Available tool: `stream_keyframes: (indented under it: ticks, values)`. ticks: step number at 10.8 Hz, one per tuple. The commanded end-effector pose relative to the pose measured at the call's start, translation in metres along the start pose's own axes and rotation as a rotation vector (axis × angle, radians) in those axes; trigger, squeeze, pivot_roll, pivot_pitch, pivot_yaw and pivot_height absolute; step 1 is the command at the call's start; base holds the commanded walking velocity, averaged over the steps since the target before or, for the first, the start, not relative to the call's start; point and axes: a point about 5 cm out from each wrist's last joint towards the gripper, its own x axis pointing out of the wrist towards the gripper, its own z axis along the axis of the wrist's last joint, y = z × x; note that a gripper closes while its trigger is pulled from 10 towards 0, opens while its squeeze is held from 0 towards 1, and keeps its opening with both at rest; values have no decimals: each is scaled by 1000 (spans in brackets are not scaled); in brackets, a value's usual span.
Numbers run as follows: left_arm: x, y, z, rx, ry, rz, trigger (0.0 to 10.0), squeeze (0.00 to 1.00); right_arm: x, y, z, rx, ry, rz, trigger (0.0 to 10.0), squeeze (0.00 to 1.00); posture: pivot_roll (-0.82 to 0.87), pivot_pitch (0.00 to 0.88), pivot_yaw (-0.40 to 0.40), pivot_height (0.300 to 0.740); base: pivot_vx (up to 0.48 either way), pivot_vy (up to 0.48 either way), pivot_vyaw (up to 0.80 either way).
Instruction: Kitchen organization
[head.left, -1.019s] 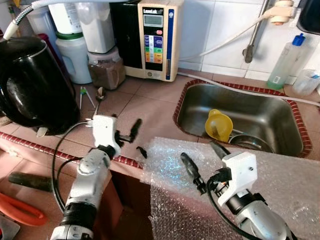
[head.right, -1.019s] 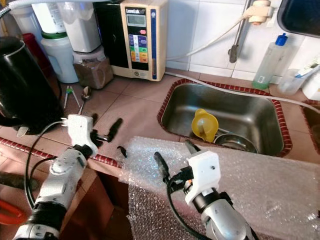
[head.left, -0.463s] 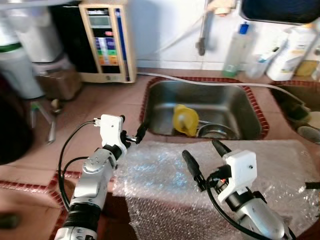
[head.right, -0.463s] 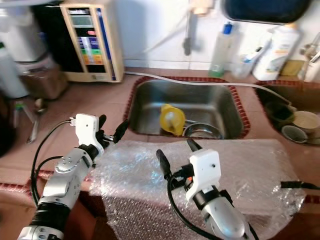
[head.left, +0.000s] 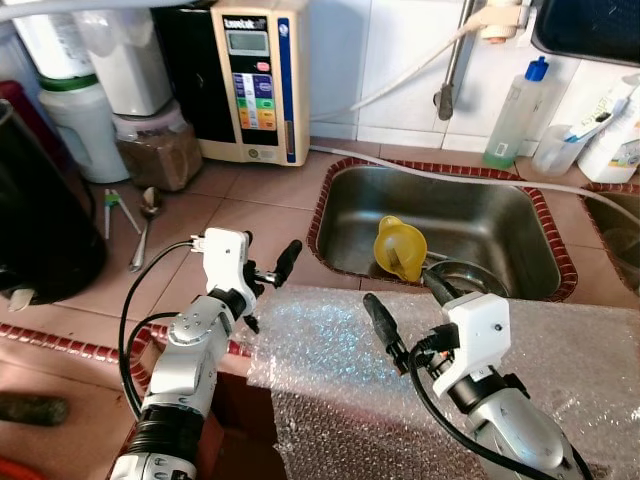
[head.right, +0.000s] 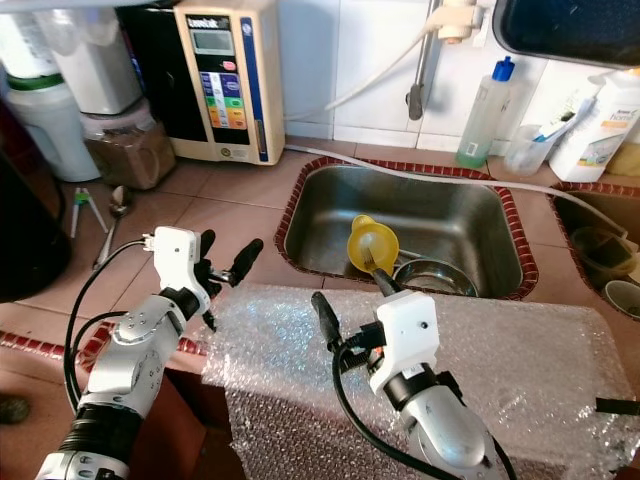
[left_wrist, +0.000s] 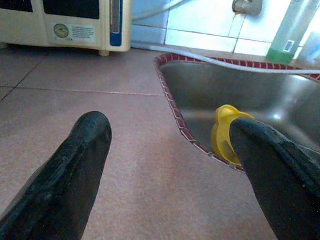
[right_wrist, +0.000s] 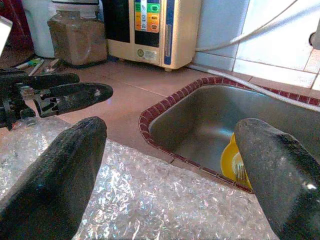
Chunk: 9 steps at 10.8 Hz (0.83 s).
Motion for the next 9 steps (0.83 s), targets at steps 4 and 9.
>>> stream_keyframes:
  ticks: [4,9]
  values:
    - [3,-3,4,-10,5,-24,10000,0,2,-3,1,-11,-15,-9,10000,0,-42,0,66,740,0,0,0]
    - [3,-4,1,-11,19,-32,10000,0,3,-3,1,-13,-16,-3,10000,0,-41,0,66,740,0,106,0]
